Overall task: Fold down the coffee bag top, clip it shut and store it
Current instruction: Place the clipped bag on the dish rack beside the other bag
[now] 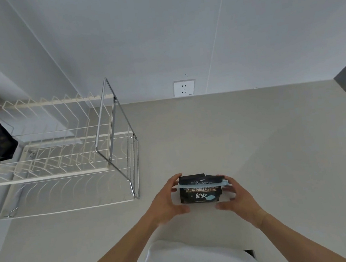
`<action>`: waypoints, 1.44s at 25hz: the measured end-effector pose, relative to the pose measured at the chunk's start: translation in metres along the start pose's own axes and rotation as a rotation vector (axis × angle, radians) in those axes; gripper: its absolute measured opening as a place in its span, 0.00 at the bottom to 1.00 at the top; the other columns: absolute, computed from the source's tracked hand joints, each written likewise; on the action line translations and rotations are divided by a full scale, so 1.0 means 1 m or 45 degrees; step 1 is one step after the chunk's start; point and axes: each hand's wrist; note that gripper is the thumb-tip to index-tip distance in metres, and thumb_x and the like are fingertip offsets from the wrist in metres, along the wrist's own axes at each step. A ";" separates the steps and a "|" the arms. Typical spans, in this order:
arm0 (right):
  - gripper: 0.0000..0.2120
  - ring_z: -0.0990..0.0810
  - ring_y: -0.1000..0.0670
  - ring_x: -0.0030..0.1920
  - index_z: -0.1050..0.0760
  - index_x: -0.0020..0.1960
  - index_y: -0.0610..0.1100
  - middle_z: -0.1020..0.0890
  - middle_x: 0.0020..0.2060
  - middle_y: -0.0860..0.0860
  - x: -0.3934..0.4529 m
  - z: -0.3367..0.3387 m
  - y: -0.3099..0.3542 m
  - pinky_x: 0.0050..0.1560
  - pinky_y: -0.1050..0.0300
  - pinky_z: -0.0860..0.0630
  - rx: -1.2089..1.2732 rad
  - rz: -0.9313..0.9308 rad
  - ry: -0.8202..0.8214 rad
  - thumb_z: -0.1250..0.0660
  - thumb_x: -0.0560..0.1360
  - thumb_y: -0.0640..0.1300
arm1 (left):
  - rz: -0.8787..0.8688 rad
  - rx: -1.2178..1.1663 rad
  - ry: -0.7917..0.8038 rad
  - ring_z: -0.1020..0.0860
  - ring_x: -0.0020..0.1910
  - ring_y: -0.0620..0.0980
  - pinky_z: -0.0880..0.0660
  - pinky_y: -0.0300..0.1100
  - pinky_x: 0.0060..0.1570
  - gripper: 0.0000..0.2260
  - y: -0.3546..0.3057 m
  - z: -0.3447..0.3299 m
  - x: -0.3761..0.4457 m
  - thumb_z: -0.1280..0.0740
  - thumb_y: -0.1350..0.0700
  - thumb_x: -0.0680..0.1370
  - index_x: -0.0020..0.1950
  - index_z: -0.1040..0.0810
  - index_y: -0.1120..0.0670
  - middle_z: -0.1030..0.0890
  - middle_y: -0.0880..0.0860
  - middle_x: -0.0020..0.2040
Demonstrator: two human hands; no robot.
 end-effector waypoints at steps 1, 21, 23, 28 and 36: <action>0.37 0.24 0.57 0.60 0.29 0.60 0.68 0.20 0.57 0.61 0.001 -0.002 0.001 0.58 0.55 0.25 0.011 -0.003 -0.026 0.19 0.59 0.43 | 0.020 -0.037 -0.024 0.28 0.63 0.48 0.26 0.46 0.59 0.43 -0.002 -0.003 0.002 0.20 0.59 0.65 0.73 0.39 0.42 0.28 0.46 0.67; 0.27 0.22 0.53 0.61 0.22 0.54 0.58 0.17 0.55 0.56 -0.048 0.046 0.092 0.53 0.56 0.26 0.176 0.272 -0.002 0.18 0.60 0.41 | -0.147 0.004 -0.159 0.28 0.65 0.47 0.26 0.55 0.62 0.32 -0.104 0.031 -0.046 0.22 0.58 0.66 0.66 0.30 0.45 0.22 0.49 0.61; 0.27 0.20 0.50 0.59 0.21 0.55 0.56 0.16 0.55 0.55 -0.060 0.053 0.119 0.58 0.50 0.25 0.170 0.343 -0.001 0.18 0.60 0.40 | -0.220 0.001 -0.173 0.26 0.63 0.46 0.25 0.55 0.61 0.33 -0.126 0.046 -0.060 0.21 0.57 0.66 0.66 0.30 0.43 0.21 0.47 0.60; 0.25 0.19 0.55 0.55 0.22 0.55 0.56 0.14 0.50 0.55 -0.087 0.048 0.194 0.52 0.56 0.26 0.114 0.532 -0.049 0.18 0.61 0.46 | -0.402 -0.039 -0.222 0.20 0.55 0.45 0.23 0.49 0.57 0.29 -0.167 0.101 -0.096 0.21 0.55 0.67 0.62 0.29 0.38 0.19 0.42 0.52; 0.23 0.17 0.56 0.50 0.21 0.54 0.57 0.14 0.49 0.56 -0.098 -0.023 0.291 0.51 0.56 0.25 0.073 0.759 -0.053 0.19 0.62 0.46 | -0.608 -0.094 -0.278 0.20 0.53 0.41 0.23 0.42 0.50 0.28 -0.175 0.210 -0.145 0.22 0.58 0.68 0.61 0.28 0.38 0.17 0.43 0.49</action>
Point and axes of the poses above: each hand's wrist, its own x-axis towards the middle knuckle, its own z-axis out of the back of the hand, y = z × x
